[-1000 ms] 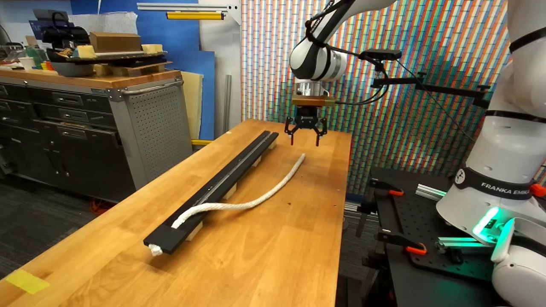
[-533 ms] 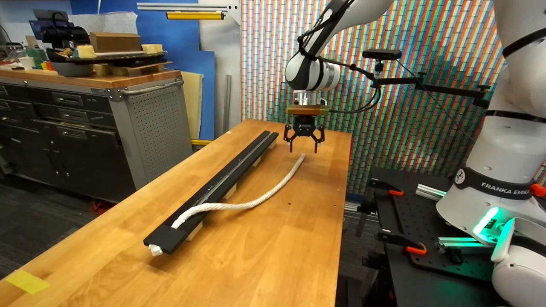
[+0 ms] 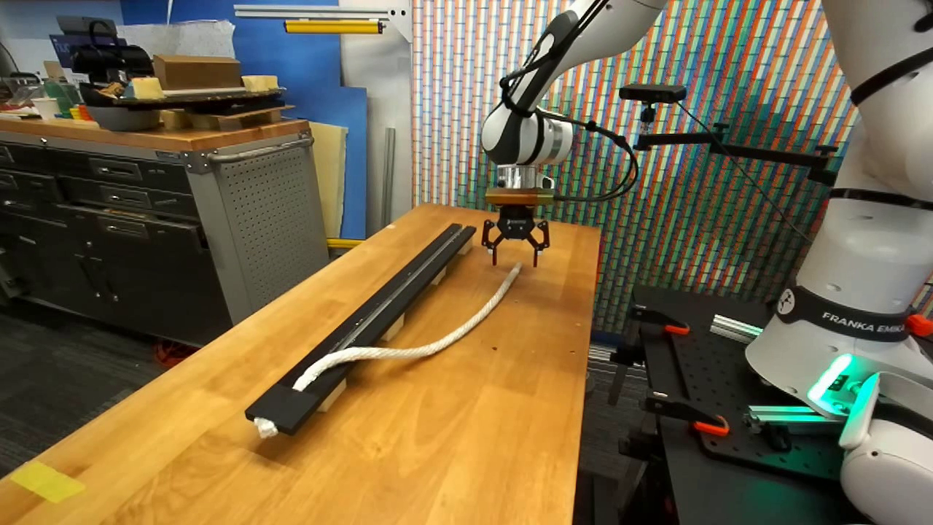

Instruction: Put the white rope in the black groove

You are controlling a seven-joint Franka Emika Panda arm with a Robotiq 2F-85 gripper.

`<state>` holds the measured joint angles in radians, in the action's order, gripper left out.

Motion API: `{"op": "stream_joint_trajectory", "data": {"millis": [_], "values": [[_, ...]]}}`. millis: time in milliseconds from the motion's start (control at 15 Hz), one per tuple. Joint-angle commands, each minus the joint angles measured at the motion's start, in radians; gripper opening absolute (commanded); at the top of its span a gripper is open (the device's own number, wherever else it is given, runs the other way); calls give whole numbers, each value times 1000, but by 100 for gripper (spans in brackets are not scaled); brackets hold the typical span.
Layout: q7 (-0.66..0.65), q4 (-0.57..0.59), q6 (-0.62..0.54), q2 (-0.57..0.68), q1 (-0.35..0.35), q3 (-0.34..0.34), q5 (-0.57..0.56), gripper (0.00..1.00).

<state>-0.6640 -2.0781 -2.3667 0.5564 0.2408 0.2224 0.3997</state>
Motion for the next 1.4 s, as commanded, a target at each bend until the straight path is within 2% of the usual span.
{"op": "stream_joint_trajectory", "data": {"millis": [0,67,200,800,933,1333], "values": [[-26,45,1,38,2,9,18,100],[-36,49,2,45,0,12,14,100],[-43,54,1,53,2,12,16,73],[-38,45,-22,30,2,11,21,2],[-33,38,-31,23,5,9,26,0],[-58,-5,-75,-36,-7,31,15,3]]}}
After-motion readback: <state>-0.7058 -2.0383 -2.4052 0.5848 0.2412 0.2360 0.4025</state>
